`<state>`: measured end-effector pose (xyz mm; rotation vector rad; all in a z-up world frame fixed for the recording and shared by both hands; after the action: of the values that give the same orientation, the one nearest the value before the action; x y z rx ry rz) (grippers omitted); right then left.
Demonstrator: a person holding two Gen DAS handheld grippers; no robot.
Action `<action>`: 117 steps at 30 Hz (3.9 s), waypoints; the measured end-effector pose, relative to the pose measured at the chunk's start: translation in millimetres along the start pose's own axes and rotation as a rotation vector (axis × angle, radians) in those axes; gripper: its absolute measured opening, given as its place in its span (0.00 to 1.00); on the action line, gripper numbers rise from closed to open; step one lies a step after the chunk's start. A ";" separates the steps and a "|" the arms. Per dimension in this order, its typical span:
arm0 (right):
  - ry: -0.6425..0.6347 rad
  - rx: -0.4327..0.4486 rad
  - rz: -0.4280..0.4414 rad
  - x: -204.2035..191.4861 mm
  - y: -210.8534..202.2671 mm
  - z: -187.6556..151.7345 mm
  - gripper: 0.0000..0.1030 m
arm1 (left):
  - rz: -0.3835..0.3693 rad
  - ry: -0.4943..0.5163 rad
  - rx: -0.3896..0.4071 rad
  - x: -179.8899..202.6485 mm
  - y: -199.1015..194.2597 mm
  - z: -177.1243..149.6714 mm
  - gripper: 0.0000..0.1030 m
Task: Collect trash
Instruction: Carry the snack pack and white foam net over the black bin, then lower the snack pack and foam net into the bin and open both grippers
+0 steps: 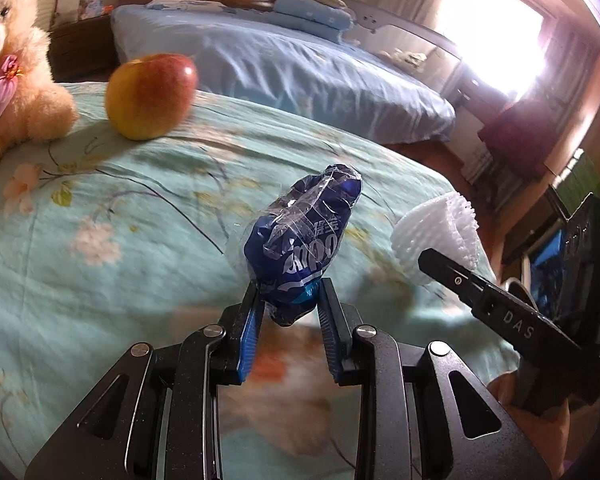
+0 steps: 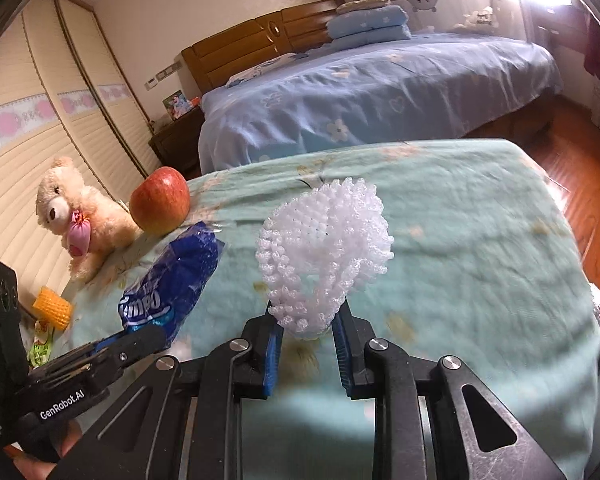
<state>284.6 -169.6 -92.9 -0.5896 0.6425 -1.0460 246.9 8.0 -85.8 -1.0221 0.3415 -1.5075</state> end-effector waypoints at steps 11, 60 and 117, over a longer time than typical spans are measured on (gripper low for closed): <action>0.047 0.024 -0.030 17.6 -52.5 -38.8 0.23 | -0.047 0.094 -0.041 43.9 -10.2 -38.2 0.25; 0.232 0.136 -0.226 114.3 -170.4 -111.7 0.23 | -0.173 0.389 -0.087 193.8 -10.0 -101.5 0.25; 0.315 0.087 -0.347 198.5 -187.4 -123.5 0.23 | -0.198 0.533 -0.135 280.5 27.0 -122.2 0.25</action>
<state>155.2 -439.7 -82.4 -0.4721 0.7815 -1.5040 203.7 -295.2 -63.4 -0.7580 0.7425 -1.9525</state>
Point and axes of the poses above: each gripper's, at about its wrist camera, not at the fingertips, and y roughly the way its jaws point, x to its right, z to its top, the point moved 3 cm from there along y, roughly the way its jaws point, and after that the axes turned 9 degrees about -y, right-handed, at the moved point
